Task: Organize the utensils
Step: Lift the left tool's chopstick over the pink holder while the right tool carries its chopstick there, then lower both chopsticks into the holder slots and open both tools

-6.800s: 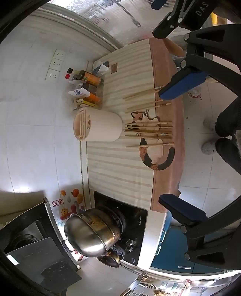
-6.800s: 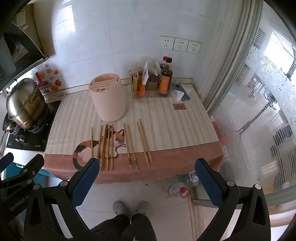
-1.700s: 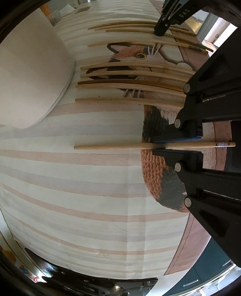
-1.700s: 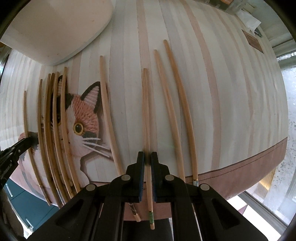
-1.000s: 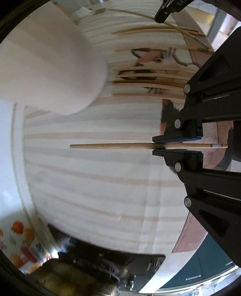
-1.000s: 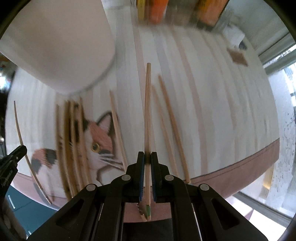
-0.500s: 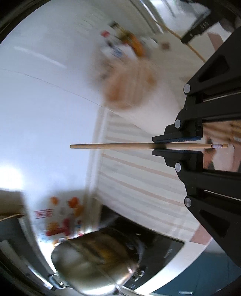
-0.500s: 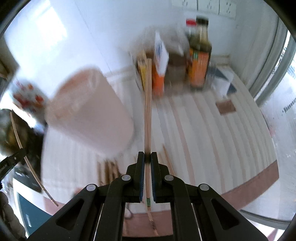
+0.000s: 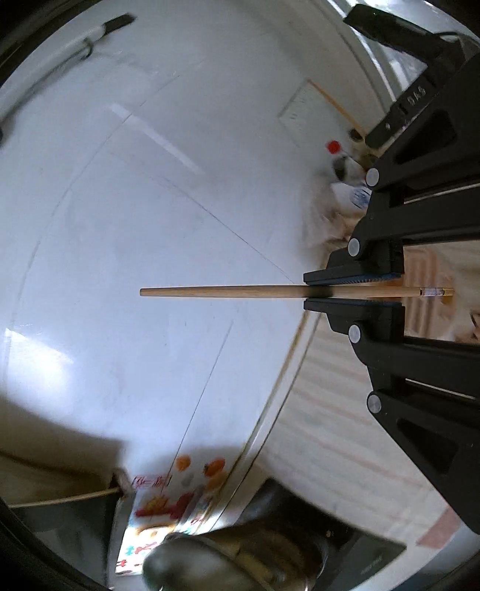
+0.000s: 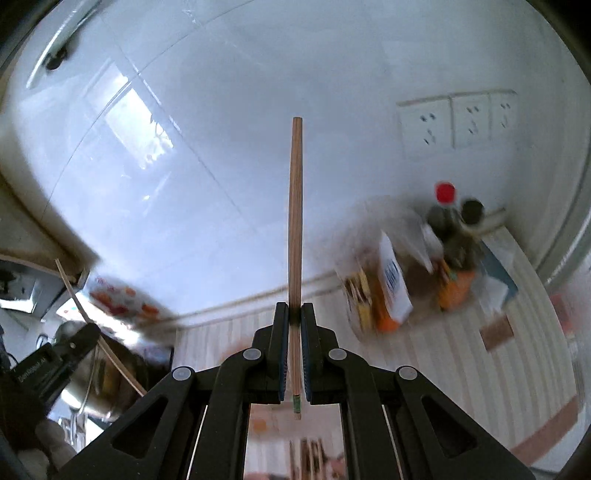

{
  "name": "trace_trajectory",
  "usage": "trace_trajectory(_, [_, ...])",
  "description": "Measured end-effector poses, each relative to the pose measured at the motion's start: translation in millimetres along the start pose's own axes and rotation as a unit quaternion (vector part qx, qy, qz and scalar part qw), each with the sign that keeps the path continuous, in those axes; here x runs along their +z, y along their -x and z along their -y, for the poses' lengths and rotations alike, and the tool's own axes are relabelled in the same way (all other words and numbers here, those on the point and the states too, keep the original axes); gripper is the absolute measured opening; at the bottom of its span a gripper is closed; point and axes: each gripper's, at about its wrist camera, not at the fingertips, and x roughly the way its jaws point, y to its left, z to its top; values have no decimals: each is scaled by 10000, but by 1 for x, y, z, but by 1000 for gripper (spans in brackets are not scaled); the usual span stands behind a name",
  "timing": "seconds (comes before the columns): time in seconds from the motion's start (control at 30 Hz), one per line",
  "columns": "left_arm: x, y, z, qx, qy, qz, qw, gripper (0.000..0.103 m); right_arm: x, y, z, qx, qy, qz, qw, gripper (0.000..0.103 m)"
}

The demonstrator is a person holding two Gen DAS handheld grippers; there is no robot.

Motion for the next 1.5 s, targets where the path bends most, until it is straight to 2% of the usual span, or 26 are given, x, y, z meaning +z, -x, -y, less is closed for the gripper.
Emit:
trace_trajectory(0.13, [5,-37,0,65,75,13,9999,4,18,-35,-7,-8,-150,-128,9998,7])
trace_trajectory(0.3, [-2,-77,-9,213,108,-19,9997,4,15,-75,-7,4,-282,-375,9989,7])
trace_trajectory(0.53, [-10,-108,-15,536,-98,-90,9985,4,13,-80,-7,14,-210,-193,9996,7])
trace_trajectory(0.7, [-16,-115,-12,564,-205,-218,9980,4,20,-73,-14,63,-114,-24,9999,7])
trace_trajectory(1.23, [-38,-108,0,722,-659,-377,9945,5,-3,-94,-17,-67,162,-343,9993,7])
trace_trajectory(1.5, [-45,-98,5,687,-989,-741,9900,8,-12,-111,-13,53,259,-979,9948,8])
